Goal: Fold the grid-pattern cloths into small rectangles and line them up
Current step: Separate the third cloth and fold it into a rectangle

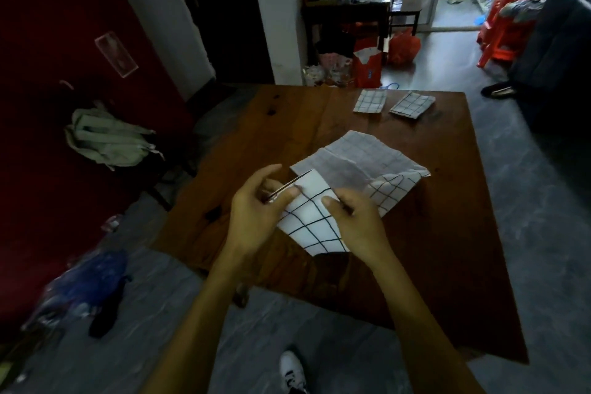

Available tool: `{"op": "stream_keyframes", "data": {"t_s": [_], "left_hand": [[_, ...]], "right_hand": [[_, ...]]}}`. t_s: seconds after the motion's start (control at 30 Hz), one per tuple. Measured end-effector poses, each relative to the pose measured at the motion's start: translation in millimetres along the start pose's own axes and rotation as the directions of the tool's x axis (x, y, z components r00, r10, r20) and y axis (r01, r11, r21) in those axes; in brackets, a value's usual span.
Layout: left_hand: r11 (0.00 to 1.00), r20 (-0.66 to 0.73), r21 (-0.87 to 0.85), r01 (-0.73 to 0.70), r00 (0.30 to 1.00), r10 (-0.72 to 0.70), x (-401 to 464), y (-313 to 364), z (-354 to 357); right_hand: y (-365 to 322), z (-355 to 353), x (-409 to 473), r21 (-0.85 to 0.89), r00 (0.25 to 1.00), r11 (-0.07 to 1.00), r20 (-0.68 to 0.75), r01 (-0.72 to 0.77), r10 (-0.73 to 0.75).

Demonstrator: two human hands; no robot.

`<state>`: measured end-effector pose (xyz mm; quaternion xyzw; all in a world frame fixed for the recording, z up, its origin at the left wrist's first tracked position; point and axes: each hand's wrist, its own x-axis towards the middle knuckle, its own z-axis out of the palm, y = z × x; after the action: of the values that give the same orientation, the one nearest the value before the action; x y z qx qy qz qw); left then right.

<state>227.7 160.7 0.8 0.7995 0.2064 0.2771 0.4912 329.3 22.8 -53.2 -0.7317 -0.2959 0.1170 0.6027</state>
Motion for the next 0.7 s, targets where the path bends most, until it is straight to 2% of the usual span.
{"op": "stream_keyframes", "data": {"t_s": [0.13,0.23,0.37,0.53,0.7], "left_hand": [[0.98,-0.073,-0.141,0.142,0.985,-0.154,-17,-18,-30],[0.934,-0.093,-0.285,0.216,0.963,-0.251,-28,-31,-49],[0.918,-0.215,-0.329,0.221,0.929,-0.301,-40,-52,-91],[0.919,-0.374,-0.351,0.178,0.873,-0.312,-55,-88,-178],[0.921,-0.436,-0.363,0.142,0.848,-0.302,-75,-131,-287]], "right_hand": [[-16,23,-2,0.181,0.997,0.981,-0.005,-0.07,0.072],[-29,50,-2,0.235,0.993,0.965,0.035,-0.117,0.112],[-48,102,-1,0.206,0.979,0.965,0.15,-0.165,0.135],[-80,192,-9,0.189,0.956,0.977,0.292,-0.102,0.043],[-111,308,-20,0.191,0.94,0.977,0.342,-0.096,0.025]]}}
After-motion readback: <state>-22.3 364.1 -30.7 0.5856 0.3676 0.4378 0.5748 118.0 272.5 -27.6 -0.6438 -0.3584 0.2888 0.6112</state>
